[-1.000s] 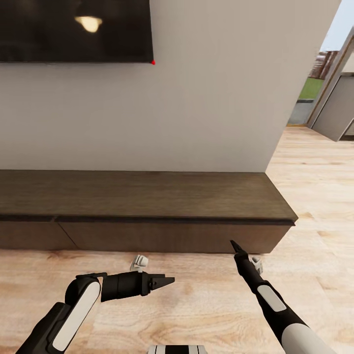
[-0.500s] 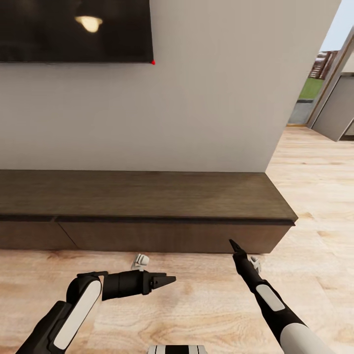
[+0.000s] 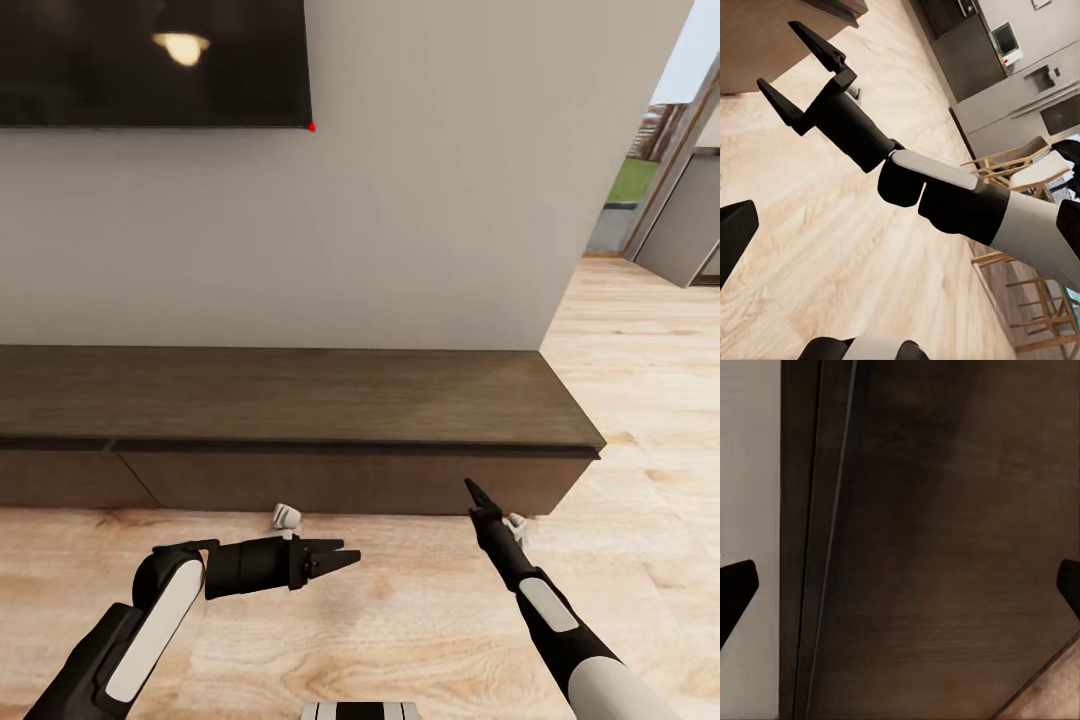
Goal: Place each of the two pumpkins and all three candles from the living room inside a cabinet in the living room (use any cabinet), then make sure every cabinet is closed, and position the cauldron so it is next to a table in the living room.
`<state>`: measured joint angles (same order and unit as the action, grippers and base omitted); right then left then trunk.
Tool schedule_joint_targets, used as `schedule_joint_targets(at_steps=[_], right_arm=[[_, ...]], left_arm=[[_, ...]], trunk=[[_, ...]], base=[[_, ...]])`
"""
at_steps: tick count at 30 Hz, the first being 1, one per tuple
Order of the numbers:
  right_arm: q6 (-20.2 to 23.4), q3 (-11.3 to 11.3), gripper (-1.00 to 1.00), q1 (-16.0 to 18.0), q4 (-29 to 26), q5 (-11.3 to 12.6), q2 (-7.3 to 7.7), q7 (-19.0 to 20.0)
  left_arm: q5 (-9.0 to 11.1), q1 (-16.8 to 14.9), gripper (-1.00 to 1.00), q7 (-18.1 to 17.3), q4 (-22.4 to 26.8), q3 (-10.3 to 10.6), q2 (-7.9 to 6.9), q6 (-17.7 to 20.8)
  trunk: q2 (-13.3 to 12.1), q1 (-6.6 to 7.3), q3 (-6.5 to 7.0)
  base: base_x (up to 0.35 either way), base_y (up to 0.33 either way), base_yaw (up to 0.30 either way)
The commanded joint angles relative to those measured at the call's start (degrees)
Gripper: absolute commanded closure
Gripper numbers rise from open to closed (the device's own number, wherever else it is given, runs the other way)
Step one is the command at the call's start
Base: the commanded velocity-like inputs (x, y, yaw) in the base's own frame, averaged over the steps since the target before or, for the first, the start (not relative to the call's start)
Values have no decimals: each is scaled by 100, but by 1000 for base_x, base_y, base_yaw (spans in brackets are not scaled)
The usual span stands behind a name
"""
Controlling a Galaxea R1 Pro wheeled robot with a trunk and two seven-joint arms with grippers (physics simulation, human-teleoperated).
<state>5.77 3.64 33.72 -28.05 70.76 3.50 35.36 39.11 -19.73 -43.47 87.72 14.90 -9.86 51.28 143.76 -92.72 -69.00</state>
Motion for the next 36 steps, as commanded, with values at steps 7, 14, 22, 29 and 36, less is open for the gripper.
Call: schedule_joint_targets(at_steps=[7,14,22,29,36], right_arm=[[57,14,-100,3,-25,61,-53,86],[299,41,-100,3,-399,67,-47,107],[901,32,-100,3,-775,58,-44,63],[958,65,-100,3,-833,71,-50,114],[968,102,-100,3,-842,78,-47,215]], left_arm=[[24,-5,-100,12,-10,-24,10,29],[22,-5,-100,6,-16,0,-11,99],[19,-5,-100,-14,-11,4,-16,153],[18,-5,-100,-25,11,-4,-20,157],[25,-5,-100,-38,25,-36,-29,162]], trunk=[[2,1,-4],[2,1,-4],[2,1,-4],[2,1,-4],[4,-4,-49]], base=[[0,0,0],[0,0,0],[0,0,0],[0,0,0],[0,0,0]])
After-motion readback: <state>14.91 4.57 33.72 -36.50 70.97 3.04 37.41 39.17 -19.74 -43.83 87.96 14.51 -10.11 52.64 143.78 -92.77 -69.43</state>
